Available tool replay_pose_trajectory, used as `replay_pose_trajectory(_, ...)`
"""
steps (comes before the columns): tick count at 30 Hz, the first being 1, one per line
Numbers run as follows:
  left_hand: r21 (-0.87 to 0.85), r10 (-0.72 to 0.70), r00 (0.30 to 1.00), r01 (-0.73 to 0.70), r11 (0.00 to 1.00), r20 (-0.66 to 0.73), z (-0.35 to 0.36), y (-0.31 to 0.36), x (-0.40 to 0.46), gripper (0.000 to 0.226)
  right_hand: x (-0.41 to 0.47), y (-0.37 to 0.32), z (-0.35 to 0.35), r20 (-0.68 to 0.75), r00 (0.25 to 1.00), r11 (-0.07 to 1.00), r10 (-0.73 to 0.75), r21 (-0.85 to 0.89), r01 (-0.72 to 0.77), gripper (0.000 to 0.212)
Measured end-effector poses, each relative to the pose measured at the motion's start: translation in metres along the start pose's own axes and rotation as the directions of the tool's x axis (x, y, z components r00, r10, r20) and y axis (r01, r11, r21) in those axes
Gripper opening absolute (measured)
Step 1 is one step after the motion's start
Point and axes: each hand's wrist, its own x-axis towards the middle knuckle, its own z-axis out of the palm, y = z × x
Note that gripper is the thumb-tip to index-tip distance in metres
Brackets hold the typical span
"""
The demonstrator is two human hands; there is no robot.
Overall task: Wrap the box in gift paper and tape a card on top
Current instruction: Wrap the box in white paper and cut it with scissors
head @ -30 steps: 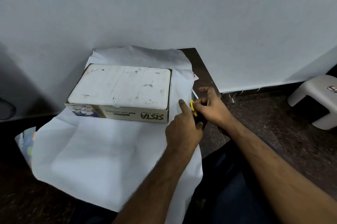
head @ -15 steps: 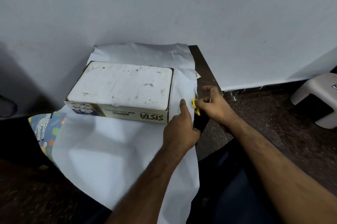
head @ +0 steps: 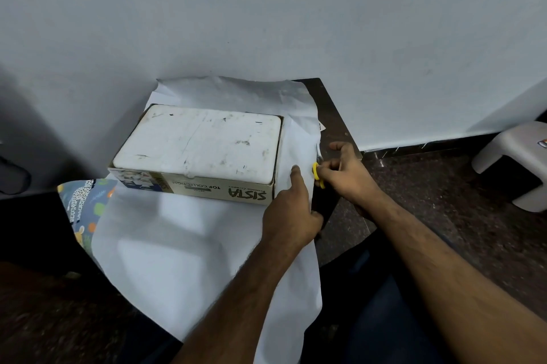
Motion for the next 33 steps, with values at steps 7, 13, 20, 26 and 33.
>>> replay_pose_trajectory(7,0.001,0.008,1.000,-0.008,1.000,0.020,0.002,0.002,-0.004,0.101,0.004,0.002,-0.002,-0.024,1.000,1.000,-0.003,0.016,0.003,0.062)
replay_pose_trajectory(13,0.008,0.004,1.000,-0.005,1.000,0.027,-0.002,0.002,-0.004,0.101,0.004,0.004,-0.001,-0.034,0.999,0.999,-0.040,-0.010,0.040,0.060)
replay_pose_trajectory(20,0.057,0.007,1.000,-0.009,0.998,0.023,-0.005,0.002,-0.006,0.101,0.010,0.009,0.002,-0.048,0.997,0.997,-0.052,-0.053,0.050,0.062)
replay_pose_trajectory(26,0.065,0.013,0.999,-0.016,0.998,0.052,-0.008,0.004,-0.009,0.101,0.012,0.009,0.001,-0.064,0.996,0.997,-0.056,-0.056,0.053,0.062)
replay_pose_trajectory(33,0.065,0.010,0.998,-0.014,0.998,0.062,-0.015,0.006,-0.012,0.100,0.009,0.009,0.000,-0.078,0.997,0.999,-0.025,-0.032,0.023,0.060)
